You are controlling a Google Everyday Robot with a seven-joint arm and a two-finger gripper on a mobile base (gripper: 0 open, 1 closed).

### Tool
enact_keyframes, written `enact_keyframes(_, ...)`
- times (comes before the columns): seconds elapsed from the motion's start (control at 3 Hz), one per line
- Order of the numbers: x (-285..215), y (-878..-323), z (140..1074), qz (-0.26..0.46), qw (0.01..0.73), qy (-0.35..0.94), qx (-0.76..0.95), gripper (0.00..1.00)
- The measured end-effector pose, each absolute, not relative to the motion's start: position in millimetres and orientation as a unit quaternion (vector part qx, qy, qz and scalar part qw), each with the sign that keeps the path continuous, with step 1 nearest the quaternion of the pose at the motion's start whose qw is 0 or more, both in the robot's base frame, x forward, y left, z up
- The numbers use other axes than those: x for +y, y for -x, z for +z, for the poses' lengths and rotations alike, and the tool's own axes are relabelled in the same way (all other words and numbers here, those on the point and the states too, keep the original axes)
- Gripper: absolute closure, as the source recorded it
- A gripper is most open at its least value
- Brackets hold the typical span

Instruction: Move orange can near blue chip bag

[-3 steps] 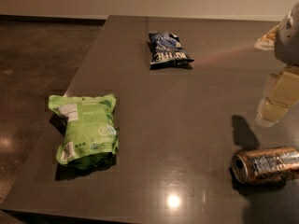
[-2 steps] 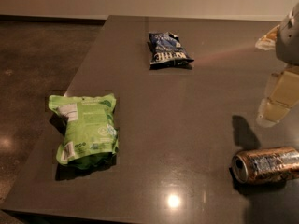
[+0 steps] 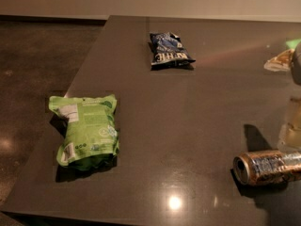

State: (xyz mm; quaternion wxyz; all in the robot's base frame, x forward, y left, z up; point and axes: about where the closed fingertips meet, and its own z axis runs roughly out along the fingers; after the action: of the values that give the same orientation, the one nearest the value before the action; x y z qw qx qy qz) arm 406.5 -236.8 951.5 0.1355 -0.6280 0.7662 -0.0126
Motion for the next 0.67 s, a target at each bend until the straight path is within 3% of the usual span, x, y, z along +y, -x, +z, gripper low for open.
enact_keyframes(0.67, -239, -376, 910, 0.004, 0.099, 0.683, 0.724, 0.0)
